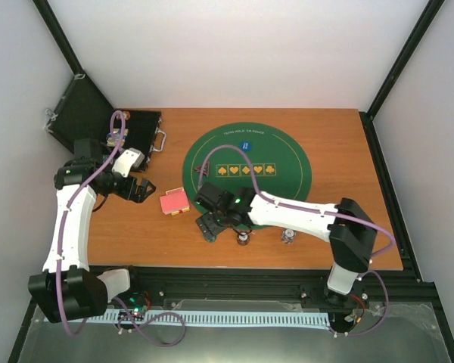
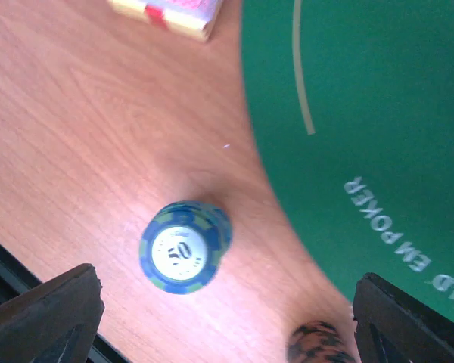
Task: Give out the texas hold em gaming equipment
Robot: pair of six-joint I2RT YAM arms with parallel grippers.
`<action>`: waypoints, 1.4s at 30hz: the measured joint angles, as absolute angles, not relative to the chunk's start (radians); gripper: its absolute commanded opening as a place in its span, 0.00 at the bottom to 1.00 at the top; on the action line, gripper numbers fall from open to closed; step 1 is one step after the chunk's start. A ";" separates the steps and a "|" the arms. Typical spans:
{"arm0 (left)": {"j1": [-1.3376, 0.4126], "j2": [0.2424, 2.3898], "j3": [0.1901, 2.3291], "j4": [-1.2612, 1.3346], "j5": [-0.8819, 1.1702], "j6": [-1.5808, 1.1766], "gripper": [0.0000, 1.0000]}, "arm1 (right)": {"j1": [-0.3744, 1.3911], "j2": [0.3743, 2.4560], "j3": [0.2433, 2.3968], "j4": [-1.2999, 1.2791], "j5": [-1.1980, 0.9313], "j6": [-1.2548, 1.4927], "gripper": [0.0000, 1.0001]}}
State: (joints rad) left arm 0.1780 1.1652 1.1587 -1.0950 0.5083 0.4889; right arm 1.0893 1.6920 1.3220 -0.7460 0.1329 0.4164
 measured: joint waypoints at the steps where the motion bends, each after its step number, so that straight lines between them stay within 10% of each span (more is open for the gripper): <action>1: 0.178 1.160 1.150 -1.092 0.505 0.490 1.00 | 1.103 1.715 1.332 -0.746 0.122 0.418 0.88; 42: 0.178 1.155 1.159 -1.095 0.482 0.490 1.00 | 1.115 1.931 1.401 -0.755 0.010 0.395 0.47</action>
State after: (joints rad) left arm 0.1780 1.1549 1.1587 -1.0950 0.4820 0.4896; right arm 1.1152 1.9308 1.4014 -0.7547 0.0101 0.3946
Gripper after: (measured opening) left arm 0.998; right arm 0.515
